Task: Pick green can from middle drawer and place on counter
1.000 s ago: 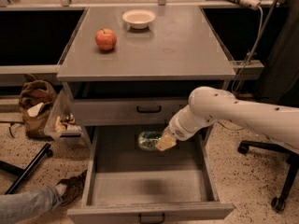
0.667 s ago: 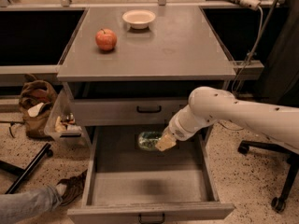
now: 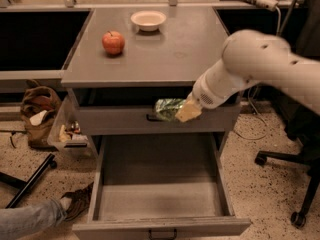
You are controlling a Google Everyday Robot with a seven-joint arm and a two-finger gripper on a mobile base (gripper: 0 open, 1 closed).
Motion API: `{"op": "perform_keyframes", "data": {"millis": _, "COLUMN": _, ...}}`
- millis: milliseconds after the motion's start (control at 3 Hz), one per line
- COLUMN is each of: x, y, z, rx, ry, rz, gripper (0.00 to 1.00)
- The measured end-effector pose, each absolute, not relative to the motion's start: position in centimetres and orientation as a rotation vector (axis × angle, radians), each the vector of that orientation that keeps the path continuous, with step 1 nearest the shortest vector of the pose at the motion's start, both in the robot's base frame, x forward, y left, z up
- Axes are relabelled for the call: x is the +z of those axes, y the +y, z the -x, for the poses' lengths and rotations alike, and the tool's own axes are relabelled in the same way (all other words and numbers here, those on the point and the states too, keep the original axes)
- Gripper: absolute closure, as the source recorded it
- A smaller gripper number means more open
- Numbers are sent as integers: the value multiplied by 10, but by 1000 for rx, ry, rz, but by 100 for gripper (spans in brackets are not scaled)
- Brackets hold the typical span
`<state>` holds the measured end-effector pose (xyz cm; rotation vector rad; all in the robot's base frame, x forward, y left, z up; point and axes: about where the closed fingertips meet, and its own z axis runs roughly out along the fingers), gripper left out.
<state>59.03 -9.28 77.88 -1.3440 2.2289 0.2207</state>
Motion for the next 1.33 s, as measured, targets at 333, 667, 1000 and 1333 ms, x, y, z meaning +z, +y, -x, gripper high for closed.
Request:
{"op": "perform_keyframes", "data": {"millis": 333, "x": 874, "y": -105, "z": -599, "rx": 189, "ry": 2209, "rz": 1308, "gripper": 100}}
{"op": "perform_keyframes", "data": {"millis": 667, "x": 909, "y": -109, "z": -604, "rx": 175, "ry": 2178, "rz": 1299, "gripper": 100}}
{"op": "perform_keyframes", "data": {"millis": 1000, "x": 909, "y": -109, "z": -604, "rx": 175, "ry": 2177, "rz": 1299, "gripper": 100}}
{"op": "perform_keyframes", "data": {"millis": 1333, "x": 910, "y": -112, "z": -612, "rx": 158, "ry": 2175, "rz": 1276, "gripper": 100}}
